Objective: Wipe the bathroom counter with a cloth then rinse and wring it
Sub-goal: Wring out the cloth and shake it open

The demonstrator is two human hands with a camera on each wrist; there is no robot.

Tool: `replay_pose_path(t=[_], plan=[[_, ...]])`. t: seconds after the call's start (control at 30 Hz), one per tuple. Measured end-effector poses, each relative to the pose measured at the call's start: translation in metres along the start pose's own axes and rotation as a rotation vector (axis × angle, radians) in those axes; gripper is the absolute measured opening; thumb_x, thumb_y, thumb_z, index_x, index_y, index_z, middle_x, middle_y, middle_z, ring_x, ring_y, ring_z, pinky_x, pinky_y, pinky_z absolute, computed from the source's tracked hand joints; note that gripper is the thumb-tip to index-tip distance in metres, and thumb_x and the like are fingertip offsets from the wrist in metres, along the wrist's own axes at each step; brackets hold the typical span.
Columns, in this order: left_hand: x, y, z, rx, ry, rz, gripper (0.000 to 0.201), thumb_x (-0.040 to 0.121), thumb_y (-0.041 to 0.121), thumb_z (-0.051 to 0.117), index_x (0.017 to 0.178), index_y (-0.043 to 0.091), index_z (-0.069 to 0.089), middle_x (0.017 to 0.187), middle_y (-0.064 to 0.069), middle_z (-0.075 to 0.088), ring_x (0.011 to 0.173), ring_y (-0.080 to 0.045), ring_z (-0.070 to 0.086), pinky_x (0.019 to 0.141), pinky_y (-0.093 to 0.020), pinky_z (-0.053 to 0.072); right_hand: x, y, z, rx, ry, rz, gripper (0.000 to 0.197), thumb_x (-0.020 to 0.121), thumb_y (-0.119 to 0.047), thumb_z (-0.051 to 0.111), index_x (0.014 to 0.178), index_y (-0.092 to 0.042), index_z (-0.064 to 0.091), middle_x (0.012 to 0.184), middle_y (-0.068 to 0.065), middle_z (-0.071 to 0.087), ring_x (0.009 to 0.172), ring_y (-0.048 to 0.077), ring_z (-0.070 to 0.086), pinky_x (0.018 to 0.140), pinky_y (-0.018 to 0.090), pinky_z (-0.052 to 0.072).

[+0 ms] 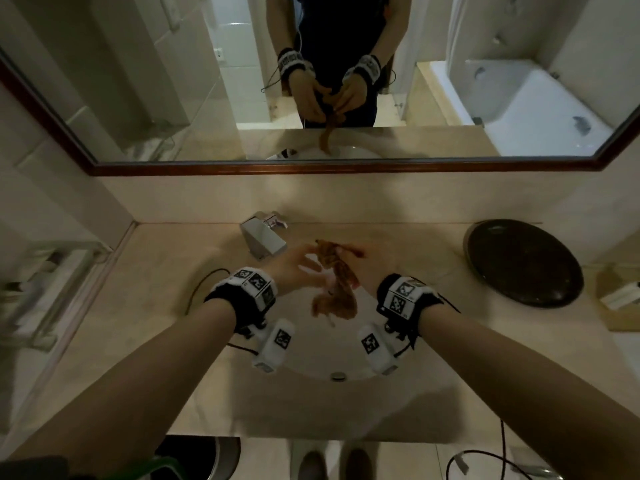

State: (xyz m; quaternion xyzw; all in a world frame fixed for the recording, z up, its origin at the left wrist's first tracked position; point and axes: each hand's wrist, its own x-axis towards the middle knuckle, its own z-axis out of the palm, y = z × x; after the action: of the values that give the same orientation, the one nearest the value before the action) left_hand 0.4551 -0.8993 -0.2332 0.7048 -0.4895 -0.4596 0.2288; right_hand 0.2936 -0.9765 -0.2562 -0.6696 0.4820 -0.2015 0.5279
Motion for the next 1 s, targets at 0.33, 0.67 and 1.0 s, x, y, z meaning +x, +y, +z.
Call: replay_pose_path(t=[0.33,0.67,1.0], plan=[[0.009,0.005,-0.024,-0.121,0.333,-0.087,0.009,0.088,0.001,0.062,0.086,-0.003,0.070,0.072,-0.014,0.069,0.054,-0.014,0.065,0.057,-0.026,0.059,-0.002,-0.020,-0.005,-0.055,-0.009,0.019,0.031,0.100,-0.035,0.044,0.077,-0.021,0.059,0.059,0.002,0.055,0.052,0.016,0.051,0.047,0.022,0.042],[-0.003,-0.009,-0.095,0.357,0.702,0.098,0.012,0.089,0.027,0.059,0.084,0.028,0.070,0.090,0.001,0.068,0.082,-0.019,0.062,0.076,-0.033,0.050,0.014,-0.034,-0.085,-0.341,0.345,-0.251,0.025,0.095,-0.027,0.051,0.095,-0.010,0.071,0.077,0.015,0.069,0.067,0.033,0.064,0.067,0.044,0.055],[0.015,0.010,-0.088,0.733,0.735,0.034,0.021,0.086,0.019,0.053,0.096,0.024,0.070,0.098,-0.004,0.065,0.088,-0.029,0.061,0.080,-0.042,0.053,0.012,-0.037,-0.078,-0.488,0.369,-0.174,0.026,0.098,-0.016,0.045,0.099,-0.006,0.069,0.097,0.010,0.069,0.086,0.026,0.060,0.073,0.027,0.042]])
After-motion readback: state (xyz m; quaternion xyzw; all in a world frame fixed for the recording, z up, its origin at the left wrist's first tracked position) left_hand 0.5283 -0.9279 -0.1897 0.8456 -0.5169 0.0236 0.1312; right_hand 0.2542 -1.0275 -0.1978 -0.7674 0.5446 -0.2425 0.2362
